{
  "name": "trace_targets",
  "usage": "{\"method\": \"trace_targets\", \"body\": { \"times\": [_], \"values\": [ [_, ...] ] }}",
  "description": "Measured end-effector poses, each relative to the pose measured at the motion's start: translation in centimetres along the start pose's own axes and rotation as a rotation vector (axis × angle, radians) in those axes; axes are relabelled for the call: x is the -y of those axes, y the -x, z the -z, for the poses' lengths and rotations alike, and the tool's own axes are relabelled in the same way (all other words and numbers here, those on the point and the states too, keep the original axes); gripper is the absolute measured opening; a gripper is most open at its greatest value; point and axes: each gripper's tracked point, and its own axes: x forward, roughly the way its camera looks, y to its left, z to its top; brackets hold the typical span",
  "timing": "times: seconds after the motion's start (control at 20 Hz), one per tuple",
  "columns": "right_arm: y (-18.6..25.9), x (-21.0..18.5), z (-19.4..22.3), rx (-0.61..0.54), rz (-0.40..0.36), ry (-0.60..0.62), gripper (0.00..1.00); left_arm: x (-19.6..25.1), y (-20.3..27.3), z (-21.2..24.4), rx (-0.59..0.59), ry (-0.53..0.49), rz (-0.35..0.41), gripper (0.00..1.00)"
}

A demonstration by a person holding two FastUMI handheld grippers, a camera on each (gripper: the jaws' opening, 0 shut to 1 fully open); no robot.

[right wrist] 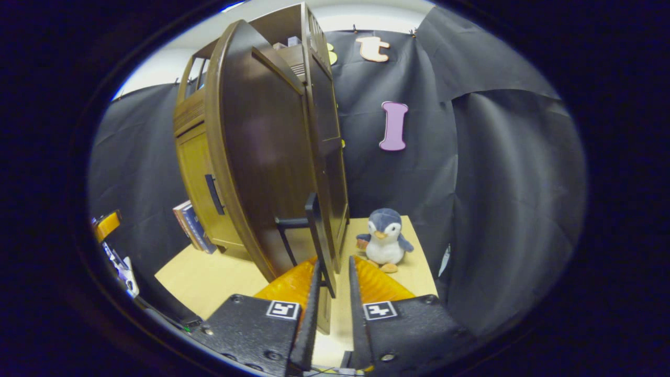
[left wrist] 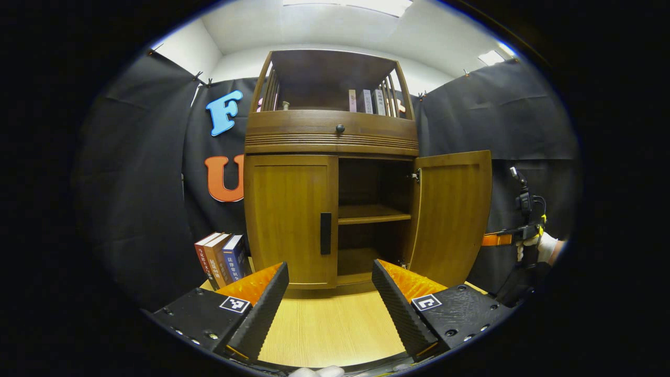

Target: Open the right door of the double-door shoe cabinet with the right hand, and open the left door with the left hand.

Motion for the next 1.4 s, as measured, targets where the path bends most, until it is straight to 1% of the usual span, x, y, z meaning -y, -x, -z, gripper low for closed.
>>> {"method": "trace_targets", "body": {
  "times": [0.05, 0.1, 0.3, 0.35, 0.4, 0.45, 0.55, 0.65, 0.7, 0.75, 0.8, 0.95, 1.1, 1.15, 1.3, 1.4],
  "values": [
    [0.6, 0.3, -0.1, 0.007, 0.024, 0.012, 0.48, -0.2, -0.1, 0.1, -0.002, 0.001, -0.002, 1.0],
    [1.4, 0.5, -0.5, 0.019, 0.043, 0.024, 0.51, -0.5, 0.0, 0.2, -0.003, 0.002, -0.004, 0.96],
    [5.1, -0.8, -2.2, 0.066, 0.107, 0.057, 0.9, -0.8, -0.5, 0.3, -0.011, 0.01, -0.002, 0.96],
    [5.7, -1.0, -2.8, 0.083, 0.139, 0.072, 1.0, -0.9, -0.7, 0.1, -0.01, 0.012, 0.003, 0.96],
    [6.3, -1.5, -3.7, 0.103, 0.164, 0.084, 1.0, -0.8, -0.8, 0.1, -0.01, 0.014, 0.007, 0.96],
    [6.8, -2.5, -4.4, 0.113, 0.172, 0.097, 1.0, -0.9, -0.9, -0.1, -0.007, 0.013, 0.009, 0.96],
    [7.9, -4.9, -5.8, 0.143, 0.165, 0.113, 1.0, -1.1, -0.9, -0.4, -0.005, 0.007, 0.008, 0.96],
    [8.7, -7.2, -6.7, 0.166, 0.167, 0.104, 1.0, -1.5, -0.8, -0.5, -0.002, 0.004, 0.0, 0.96],
    [8.9, -8.6, -6.9, 0.171, 0.154, 0.098, 0.97, -1.6, -0.8, -0.5, -0.003, 0.004, -0.005, 0.96],
    [9.0, -10.2, -6.9, 0.175, 0.134, 0.095, 1.0, -1.9, -0.7, -0.5, -0.003, 0.003, -0.013, 0.96],
    [9.0, -11.8, -7.1, 0.18, 0.116, 0.095, 1.0, -2.1, -0.6, -0.6, -0.003, 0.002, -0.022, 0.96],
    [8.5, -15.3, -7.0, 0.218, 0.13, 0.063, 1.0, -2.9, -0.6, -0.4, -0.012, -0.003, -0.05, 0.96],
    [7.5, -19.1, -5.6, 0.244, 0.124, 0.102, 1.0, -3.7, -0.7, -0.3, -0.01, 0.0, -0.086, 0.96],
    [7.0, -20.2, -5.0, 0.237, 0.103, 0.115, 1.0, -3.9, -0.9, -0.3, -0.011, 0.001, -0.092, 0.96],
    [6.4, -21.9, -5.2, 0.218, 0.051, 0.117, 1.0, -4.3, -2.3, -0.1, -0.017, 0.001, -0.103, 0.96],
    [6.0, -21.8, -5.7, 0.206, 0.05, 0.119, 1.0, -4.1, -4.2, -0.4, -0.006, 0.01, -0.098, 0.96]
  ]
}}
